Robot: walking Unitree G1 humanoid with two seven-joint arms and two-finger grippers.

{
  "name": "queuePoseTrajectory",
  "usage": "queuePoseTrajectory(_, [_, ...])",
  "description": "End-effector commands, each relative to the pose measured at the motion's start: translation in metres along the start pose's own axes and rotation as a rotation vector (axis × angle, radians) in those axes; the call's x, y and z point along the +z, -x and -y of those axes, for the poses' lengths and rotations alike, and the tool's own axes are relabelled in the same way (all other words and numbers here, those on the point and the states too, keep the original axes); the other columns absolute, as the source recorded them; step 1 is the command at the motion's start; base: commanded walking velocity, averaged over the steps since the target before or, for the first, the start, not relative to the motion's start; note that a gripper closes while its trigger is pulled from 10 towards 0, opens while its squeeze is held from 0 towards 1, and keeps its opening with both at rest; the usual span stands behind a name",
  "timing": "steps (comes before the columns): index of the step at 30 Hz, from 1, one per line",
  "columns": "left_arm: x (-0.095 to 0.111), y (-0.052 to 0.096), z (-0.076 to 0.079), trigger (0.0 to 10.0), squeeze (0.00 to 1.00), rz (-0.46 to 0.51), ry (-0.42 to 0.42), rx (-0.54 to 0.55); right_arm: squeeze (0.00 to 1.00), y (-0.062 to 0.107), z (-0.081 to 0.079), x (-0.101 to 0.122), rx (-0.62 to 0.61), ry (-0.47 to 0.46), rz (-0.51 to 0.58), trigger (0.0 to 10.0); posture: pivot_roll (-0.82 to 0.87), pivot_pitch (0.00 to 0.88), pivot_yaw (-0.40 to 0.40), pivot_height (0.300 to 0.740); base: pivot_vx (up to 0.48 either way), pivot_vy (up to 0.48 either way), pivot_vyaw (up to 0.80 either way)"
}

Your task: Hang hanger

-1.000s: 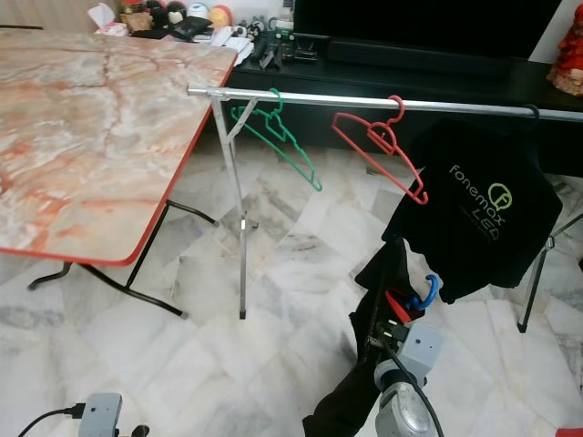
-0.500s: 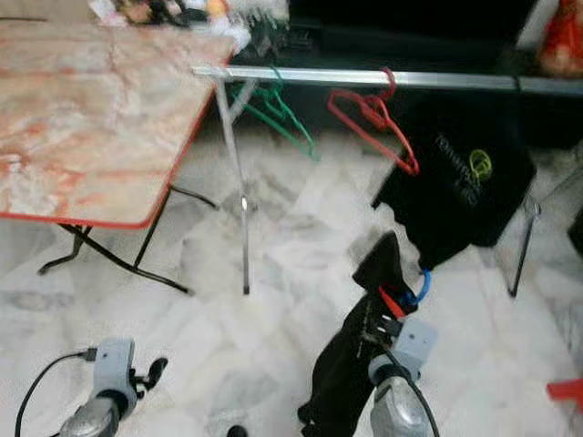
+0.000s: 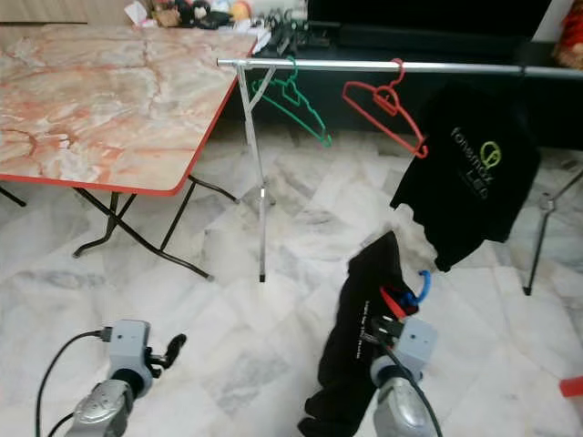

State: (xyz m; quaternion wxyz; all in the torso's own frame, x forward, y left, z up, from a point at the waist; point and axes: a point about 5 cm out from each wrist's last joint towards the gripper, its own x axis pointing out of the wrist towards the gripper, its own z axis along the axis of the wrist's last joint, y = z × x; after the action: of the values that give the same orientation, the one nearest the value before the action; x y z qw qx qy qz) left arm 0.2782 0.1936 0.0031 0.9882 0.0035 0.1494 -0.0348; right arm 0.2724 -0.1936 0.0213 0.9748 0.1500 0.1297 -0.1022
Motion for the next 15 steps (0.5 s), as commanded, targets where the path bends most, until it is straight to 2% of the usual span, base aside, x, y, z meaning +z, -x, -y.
queuePoseTrajectory(1, [-0.001, 0.003, -0.005, 10.0, 0.00, 0.002, -0.010, 0.011, 0.00, -0.001, -0.006, 0.001, 0.024, 0.002, 0.011, 10.0, 0.10, 0.125, -0.036, 0.740, -0.315, 0.000, 0.00])
queuePoseTrajectory(3, [0.001, 0.001, -0.003, 10.0, 0.00, 0.011, -0.006, 0.005, 0.00, -0.001, -0.008, 0.002, 0.038, 0.006, 0.012, 10.0, 0.09, 0.121, -0.038, 0.740, -0.291, 0.000, 0.00])
queuePoseTrajectory(5, [0.003, 0.000, 0.000, 10.0, 0.00, 0.016, -0.009, -0.006, 0.00, -0.002, -0.009, 0.003, 0.052, 0.013, 0.009, 10.0, 0.09, 0.119, -0.039, 0.740, 0.000, 0.000, 0.00])
queuePoseTrajectory(8, [0.007, -0.004, 0.010, 10.0, 0.00, 0.010, -0.058, -0.080, 0.00, -0.006, -0.012, 0.006, 0.088, 0.077, -0.010, 10.0, 0.09, 0.119, -0.039, 0.740, 0.000, 0.000, 0.00])
queuePoseTrajectory(11, [0.013, -0.007, 0.016, 10.0, 0.00, 0.030, -0.072, -0.124, 0.00, -0.014, -0.012, 0.018, 0.113, 0.121, -0.006, 10.0, 0.08, 0.119, -0.039, 0.740, 0.000, 0.000, 0.00])
queuePoseTrajectory(12, [0.017, -0.009, 0.020, 10.0, 0.00, 0.045, -0.107, -0.160, 0.00, -0.019, -0.015, 0.028, 0.156, 0.181, 0.016, 10.0, 0.08, 0.126, -0.040, 0.740, 0.000, 0.000, 0.00])
queuePoseTrajectory(15, [0.023, -0.011, 0.024, 10.0, 0.00, 0.063, -0.133, -0.197, 0.00, -0.024, -0.021, 0.040, 0.225, 0.259, 0.034, 10.0, 0.07, 0.136, -0.041, 0.740, 0.000, 0.000, 0.00])
